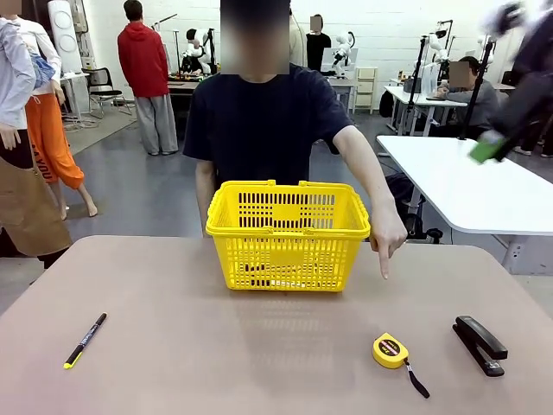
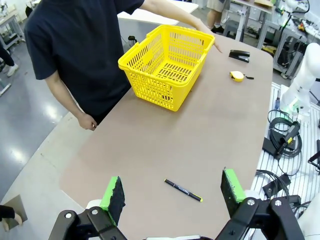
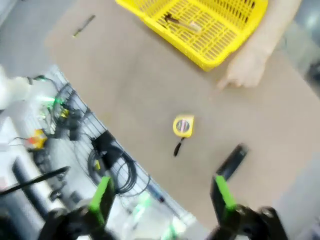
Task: Place the items the person wants into the basket.
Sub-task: Pick up the item the person points to and place it in the Market Basket.
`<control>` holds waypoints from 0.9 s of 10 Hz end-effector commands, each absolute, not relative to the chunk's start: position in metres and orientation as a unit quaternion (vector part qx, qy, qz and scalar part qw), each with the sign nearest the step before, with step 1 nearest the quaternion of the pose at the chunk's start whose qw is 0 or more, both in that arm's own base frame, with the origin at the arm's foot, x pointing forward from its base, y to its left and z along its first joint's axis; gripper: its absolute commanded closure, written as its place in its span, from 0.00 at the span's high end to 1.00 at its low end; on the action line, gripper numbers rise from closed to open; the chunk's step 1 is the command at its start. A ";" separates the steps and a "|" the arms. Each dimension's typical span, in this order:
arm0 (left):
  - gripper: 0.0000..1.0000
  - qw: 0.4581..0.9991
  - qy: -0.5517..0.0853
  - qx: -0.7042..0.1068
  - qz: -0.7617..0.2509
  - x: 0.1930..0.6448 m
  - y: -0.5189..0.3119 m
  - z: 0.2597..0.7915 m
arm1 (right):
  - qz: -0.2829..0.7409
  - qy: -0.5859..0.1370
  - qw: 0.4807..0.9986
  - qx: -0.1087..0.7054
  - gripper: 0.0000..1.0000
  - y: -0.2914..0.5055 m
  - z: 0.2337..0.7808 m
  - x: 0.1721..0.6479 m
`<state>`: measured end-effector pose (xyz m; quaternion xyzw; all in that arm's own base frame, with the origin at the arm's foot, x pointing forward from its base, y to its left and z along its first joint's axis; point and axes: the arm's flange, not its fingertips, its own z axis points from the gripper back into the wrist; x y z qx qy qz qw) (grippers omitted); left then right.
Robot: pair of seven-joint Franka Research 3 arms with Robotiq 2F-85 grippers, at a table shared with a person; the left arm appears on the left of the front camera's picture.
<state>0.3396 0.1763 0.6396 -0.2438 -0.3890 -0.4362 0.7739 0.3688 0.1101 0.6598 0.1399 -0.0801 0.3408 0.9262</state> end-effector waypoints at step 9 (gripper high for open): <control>1.00 0.766 -0.396 -0.245 -0.442 0.339 0.178 0.639 | 0.305 0.014 0.952 0.019 1.00 0.136 0.506 0.443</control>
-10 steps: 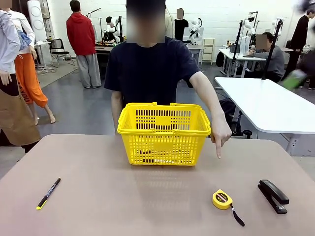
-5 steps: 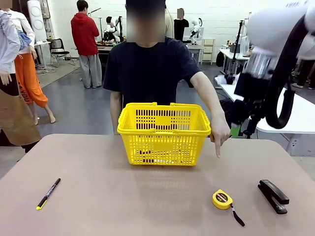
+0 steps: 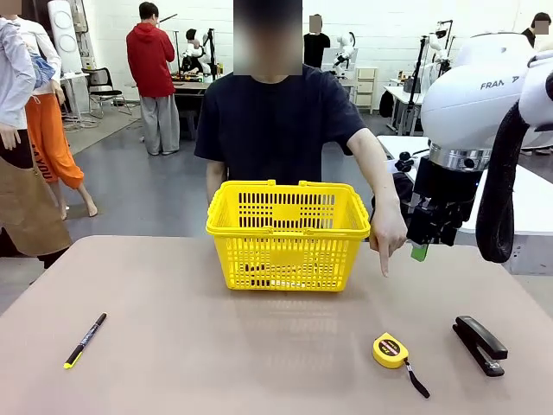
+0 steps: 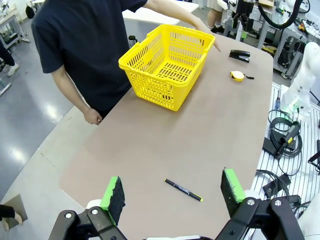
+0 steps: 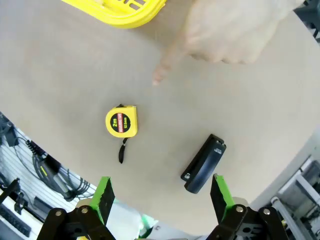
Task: Place the items the person wants into the basket.
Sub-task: Pick up the item the person points to and place it in the Market Basket.
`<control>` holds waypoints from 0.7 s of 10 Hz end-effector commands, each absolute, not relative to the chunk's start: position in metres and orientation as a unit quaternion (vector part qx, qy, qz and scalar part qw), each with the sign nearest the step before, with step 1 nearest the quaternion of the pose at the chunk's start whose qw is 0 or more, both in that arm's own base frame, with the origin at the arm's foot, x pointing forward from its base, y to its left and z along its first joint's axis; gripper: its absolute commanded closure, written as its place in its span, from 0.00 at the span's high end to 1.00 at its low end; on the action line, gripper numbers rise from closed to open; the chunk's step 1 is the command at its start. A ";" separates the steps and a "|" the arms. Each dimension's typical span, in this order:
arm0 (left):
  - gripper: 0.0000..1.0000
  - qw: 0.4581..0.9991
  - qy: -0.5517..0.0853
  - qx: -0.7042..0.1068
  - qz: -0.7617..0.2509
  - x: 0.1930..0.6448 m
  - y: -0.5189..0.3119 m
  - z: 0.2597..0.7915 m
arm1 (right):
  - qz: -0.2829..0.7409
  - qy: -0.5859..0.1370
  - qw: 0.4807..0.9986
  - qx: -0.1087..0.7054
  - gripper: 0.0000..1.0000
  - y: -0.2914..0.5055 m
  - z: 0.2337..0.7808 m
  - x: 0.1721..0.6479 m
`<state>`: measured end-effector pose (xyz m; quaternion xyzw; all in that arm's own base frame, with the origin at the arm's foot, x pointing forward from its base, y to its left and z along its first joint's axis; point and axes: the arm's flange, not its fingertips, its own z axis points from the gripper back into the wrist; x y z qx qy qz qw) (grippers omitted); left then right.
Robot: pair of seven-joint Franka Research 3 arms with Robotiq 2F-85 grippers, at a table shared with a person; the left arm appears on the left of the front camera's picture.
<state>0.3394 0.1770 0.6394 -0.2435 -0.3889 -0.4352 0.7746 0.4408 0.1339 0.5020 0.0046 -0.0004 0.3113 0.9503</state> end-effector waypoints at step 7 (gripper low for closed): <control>1.00 0.766 -0.396 -0.245 -0.442 0.339 0.178 0.639 | 0.300 -0.038 0.953 0.012 1.00 0.185 0.435 0.419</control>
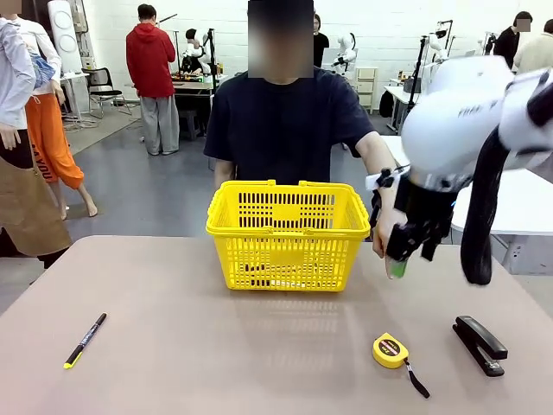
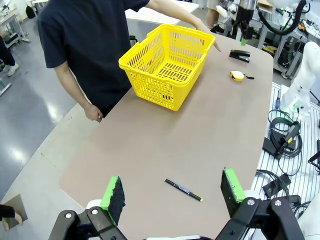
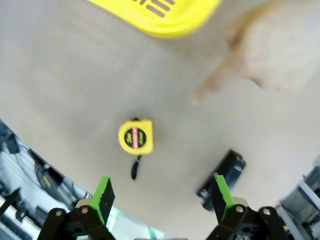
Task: Place the items the person wants into the basket.
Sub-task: Pick up the item the person points to and place it in the Market Basket.
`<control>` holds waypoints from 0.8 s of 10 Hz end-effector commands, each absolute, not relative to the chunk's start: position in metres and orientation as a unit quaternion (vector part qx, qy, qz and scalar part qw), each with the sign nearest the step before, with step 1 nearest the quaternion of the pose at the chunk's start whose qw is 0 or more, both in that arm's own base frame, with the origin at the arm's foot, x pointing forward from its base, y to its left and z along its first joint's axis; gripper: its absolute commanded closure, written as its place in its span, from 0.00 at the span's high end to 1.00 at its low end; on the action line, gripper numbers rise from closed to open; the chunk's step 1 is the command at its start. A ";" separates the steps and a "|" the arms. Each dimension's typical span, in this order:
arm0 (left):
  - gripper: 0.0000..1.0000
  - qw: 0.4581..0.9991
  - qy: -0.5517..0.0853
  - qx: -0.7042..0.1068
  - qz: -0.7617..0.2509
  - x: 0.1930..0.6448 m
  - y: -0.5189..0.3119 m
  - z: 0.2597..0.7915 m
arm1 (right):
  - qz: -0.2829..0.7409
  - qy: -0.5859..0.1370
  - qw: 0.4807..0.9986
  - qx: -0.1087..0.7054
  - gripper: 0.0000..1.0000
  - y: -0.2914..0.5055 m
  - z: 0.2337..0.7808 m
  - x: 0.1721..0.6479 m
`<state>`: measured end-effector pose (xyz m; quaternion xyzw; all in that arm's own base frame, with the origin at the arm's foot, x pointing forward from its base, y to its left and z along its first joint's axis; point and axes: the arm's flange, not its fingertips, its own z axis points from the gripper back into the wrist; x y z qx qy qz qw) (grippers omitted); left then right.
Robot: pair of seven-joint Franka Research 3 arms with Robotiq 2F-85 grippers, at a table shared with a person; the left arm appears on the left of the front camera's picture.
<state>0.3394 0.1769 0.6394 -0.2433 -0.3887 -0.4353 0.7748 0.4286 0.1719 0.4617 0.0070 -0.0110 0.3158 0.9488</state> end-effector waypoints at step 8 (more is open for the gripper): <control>1.00 0.766 -0.396 -0.245 -0.442 0.339 0.178 0.639 | 0.306 -0.030 0.952 -0.007 1.00 0.202 0.318 0.409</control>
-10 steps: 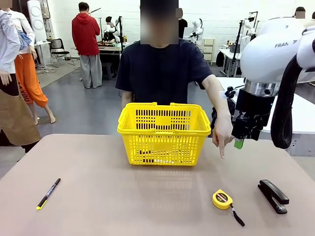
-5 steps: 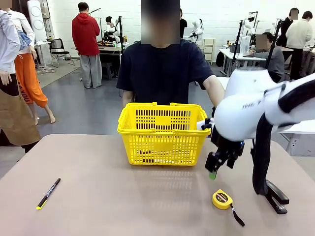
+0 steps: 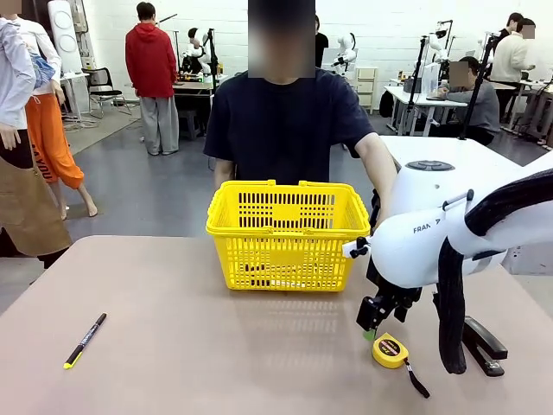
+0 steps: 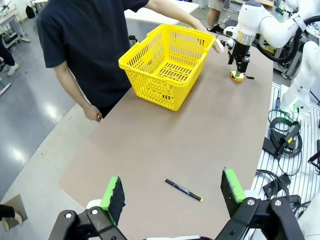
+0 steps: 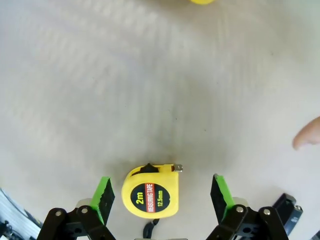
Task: Place the items the person wants into the basket.
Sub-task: Pick up the item the person points to and place it in the Market Basket.
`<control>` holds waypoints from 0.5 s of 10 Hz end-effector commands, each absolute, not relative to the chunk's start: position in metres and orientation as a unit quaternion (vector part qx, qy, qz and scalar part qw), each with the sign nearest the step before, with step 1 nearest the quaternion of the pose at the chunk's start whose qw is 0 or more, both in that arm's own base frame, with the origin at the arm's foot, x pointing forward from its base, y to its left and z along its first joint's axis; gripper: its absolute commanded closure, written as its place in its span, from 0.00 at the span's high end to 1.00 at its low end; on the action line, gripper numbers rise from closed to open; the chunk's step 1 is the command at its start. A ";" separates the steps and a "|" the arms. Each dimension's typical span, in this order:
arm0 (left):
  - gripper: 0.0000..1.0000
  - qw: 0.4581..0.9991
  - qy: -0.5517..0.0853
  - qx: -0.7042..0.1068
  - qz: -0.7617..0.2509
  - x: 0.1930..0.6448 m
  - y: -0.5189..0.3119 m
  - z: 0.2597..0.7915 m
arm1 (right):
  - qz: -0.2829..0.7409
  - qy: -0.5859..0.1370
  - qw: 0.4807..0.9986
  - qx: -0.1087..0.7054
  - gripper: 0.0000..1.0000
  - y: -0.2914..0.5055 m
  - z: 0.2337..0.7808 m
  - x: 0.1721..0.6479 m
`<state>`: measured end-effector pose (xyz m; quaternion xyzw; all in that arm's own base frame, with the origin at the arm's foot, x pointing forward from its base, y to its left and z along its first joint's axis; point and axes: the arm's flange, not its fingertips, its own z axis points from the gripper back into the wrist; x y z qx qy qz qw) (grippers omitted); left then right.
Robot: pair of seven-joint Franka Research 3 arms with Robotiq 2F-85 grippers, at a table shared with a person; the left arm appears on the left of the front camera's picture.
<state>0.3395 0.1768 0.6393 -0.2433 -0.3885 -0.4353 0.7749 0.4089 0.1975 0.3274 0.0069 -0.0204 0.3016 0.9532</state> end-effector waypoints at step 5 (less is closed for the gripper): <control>1.00 0.766 -0.396 -0.245 -0.442 0.339 0.178 0.639 | 0.304 -0.011 0.952 -0.021 1.00 0.210 0.301 0.404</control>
